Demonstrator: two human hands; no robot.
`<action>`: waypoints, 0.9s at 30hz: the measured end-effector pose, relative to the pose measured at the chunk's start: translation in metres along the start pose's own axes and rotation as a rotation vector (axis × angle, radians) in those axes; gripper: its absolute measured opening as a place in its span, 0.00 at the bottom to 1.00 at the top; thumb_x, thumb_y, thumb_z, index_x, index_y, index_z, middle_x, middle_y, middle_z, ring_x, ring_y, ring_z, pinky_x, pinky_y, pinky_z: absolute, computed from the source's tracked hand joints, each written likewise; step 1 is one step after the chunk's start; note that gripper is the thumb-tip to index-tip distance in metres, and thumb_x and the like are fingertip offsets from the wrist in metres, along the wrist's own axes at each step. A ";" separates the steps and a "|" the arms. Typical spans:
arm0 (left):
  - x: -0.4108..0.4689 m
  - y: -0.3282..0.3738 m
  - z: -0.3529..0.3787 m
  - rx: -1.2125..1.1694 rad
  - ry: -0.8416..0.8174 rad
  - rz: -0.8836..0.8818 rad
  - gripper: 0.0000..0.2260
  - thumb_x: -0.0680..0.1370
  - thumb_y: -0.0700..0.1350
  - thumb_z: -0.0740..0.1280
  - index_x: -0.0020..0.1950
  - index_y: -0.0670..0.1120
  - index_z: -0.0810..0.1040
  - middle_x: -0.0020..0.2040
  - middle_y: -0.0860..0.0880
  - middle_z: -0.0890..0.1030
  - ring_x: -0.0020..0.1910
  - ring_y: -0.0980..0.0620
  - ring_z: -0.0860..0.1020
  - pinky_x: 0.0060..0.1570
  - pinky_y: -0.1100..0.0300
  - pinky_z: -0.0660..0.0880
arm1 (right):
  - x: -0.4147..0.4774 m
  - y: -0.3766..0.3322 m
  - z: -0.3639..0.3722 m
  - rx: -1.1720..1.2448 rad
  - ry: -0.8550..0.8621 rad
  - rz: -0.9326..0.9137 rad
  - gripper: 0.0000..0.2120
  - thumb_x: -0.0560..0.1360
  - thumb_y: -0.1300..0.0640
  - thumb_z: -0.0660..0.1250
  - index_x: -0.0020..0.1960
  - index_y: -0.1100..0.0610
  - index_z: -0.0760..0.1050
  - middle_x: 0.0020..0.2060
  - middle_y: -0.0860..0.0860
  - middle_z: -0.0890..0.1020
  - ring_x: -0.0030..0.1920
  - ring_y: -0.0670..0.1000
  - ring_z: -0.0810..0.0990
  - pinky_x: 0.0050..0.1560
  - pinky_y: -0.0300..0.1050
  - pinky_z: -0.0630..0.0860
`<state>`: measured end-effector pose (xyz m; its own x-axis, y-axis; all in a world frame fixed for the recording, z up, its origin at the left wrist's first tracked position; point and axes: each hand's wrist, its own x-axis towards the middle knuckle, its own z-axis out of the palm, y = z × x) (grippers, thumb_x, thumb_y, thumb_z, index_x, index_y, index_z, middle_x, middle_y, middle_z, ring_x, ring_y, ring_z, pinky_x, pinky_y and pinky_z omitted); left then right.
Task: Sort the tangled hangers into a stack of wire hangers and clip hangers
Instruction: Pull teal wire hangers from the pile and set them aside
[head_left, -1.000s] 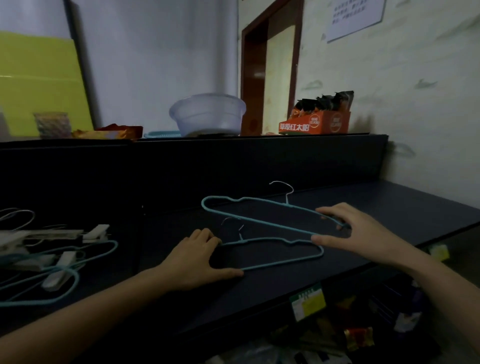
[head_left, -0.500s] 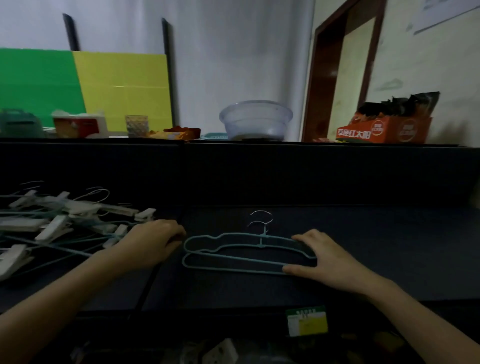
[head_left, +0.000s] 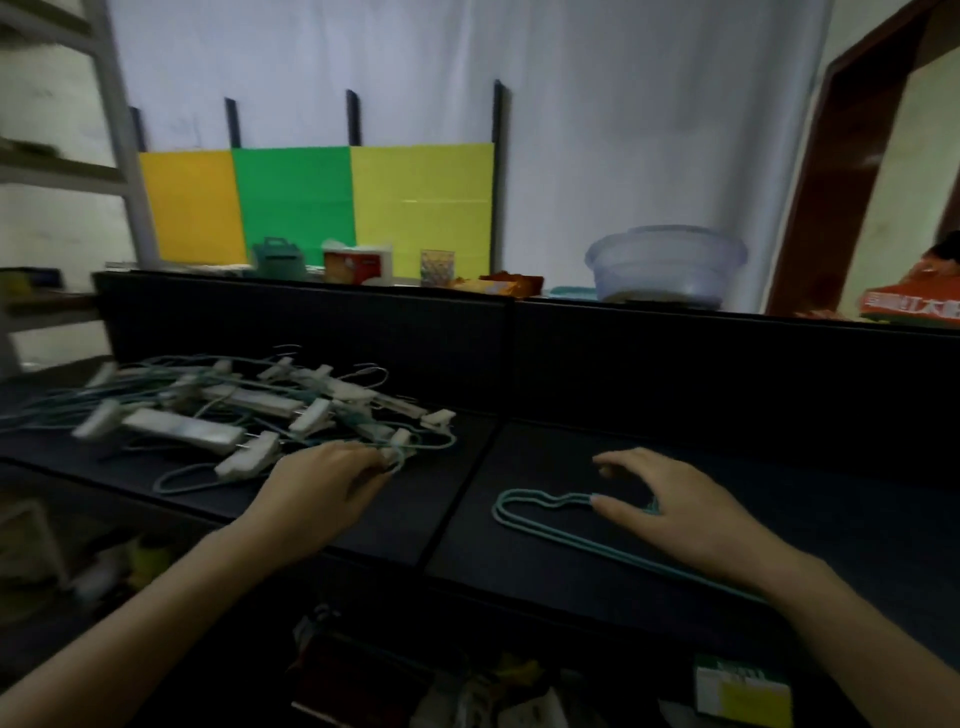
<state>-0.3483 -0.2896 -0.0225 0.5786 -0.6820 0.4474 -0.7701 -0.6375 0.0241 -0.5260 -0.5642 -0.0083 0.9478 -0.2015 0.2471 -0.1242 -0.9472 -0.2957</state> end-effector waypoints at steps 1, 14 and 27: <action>-0.008 -0.009 -0.006 0.002 0.016 -0.016 0.12 0.79 0.52 0.58 0.58 0.52 0.76 0.55 0.55 0.79 0.52 0.54 0.77 0.45 0.60 0.74 | 0.009 -0.013 0.004 0.009 0.014 -0.037 0.26 0.72 0.35 0.57 0.67 0.43 0.66 0.61 0.39 0.72 0.61 0.42 0.71 0.60 0.45 0.71; -0.087 -0.186 -0.067 0.047 0.019 -0.196 0.10 0.77 0.52 0.61 0.55 0.52 0.78 0.50 0.54 0.80 0.46 0.55 0.77 0.41 0.59 0.75 | 0.130 -0.189 0.082 0.087 0.026 -0.240 0.17 0.77 0.47 0.61 0.64 0.49 0.71 0.57 0.44 0.77 0.56 0.45 0.75 0.56 0.42 0.72; -0.100 -0.335 -0.067 -0.015 0.062 -0.169 0.08 0.76 0.51 0.63 0.52 0.52 0.79 0.45 0.56 0.79 0.43 0.57 0.77 0.37 0.69 0.69 | 0.248 -0.305 0.139 0.010 -0.088 -0.158 0.23 0.77 0.46 0.61 0.69 0.54 0.65 0.66 0.51 0.71 0.64 0.52 0.71 0.65 0.48 0.69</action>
<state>-0.1659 0.0161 -0.0154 0.6830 -0.5414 0.4902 -0.6671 -0.7358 0.1167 -0.2120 -0.2902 0.0151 0.9774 -0.0275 0.2095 0.0306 -0.9627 -0.2690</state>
